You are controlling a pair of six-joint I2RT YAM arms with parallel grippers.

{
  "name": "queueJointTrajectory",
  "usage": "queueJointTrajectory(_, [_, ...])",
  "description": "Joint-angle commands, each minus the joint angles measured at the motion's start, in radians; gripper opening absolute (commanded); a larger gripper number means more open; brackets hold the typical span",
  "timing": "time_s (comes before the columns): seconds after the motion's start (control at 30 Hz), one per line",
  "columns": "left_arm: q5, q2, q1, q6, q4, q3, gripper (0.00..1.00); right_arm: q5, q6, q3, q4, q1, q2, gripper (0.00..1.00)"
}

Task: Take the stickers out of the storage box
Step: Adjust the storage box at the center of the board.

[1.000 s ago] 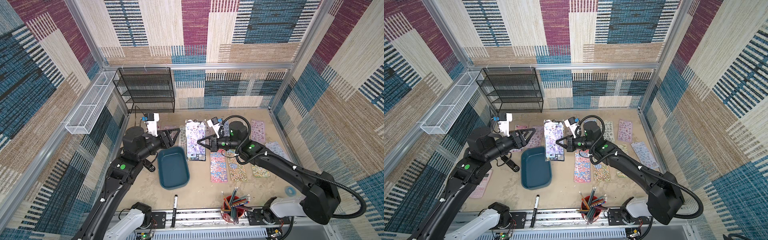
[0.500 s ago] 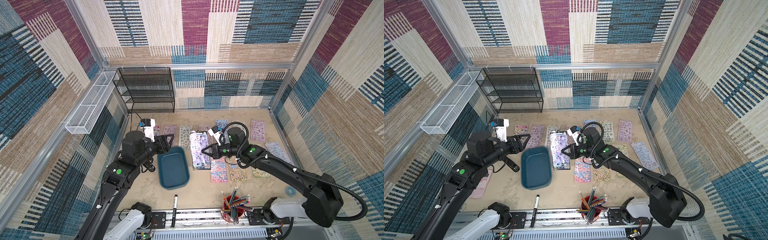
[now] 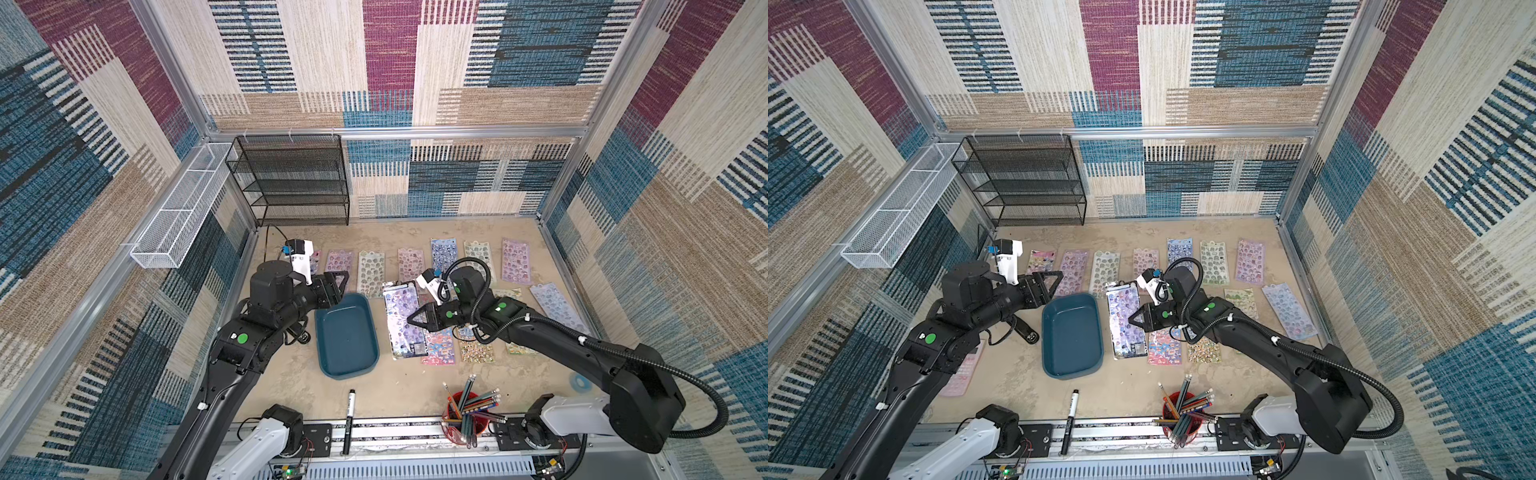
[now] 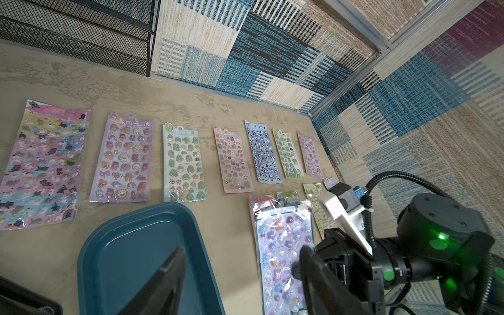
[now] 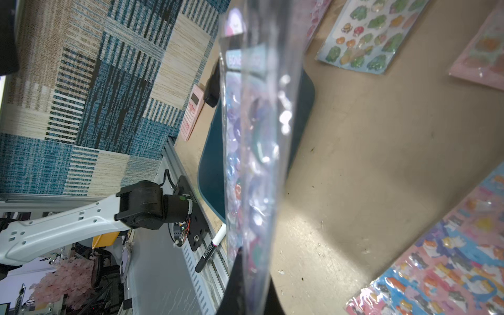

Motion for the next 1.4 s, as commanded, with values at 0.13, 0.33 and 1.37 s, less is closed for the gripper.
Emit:
queueJointTrajectory(0.13, [-0.093, 0.034, 0.001, 0.051, -0.126, 0.017, 0.68, 0.037, 0.029, -0.026, 0.005, 0.012, 0.028, 0.00])
queueJointTrajectory(0.33, [-0.203, 0.178, 0.005, 0.049, -0.351, 0.044, 0.70, 0.040, 0.043, -0.041, 0.021, 0.015, 0.051, 0.00])
queueJointTrajectory(1.37, [-0.195, 0.536, 0.007, 0.039, -0.435, -0.106, 0.00, 0.049, 0.133, -0.128, 0.138, 0.035, 0.169, 0.00])
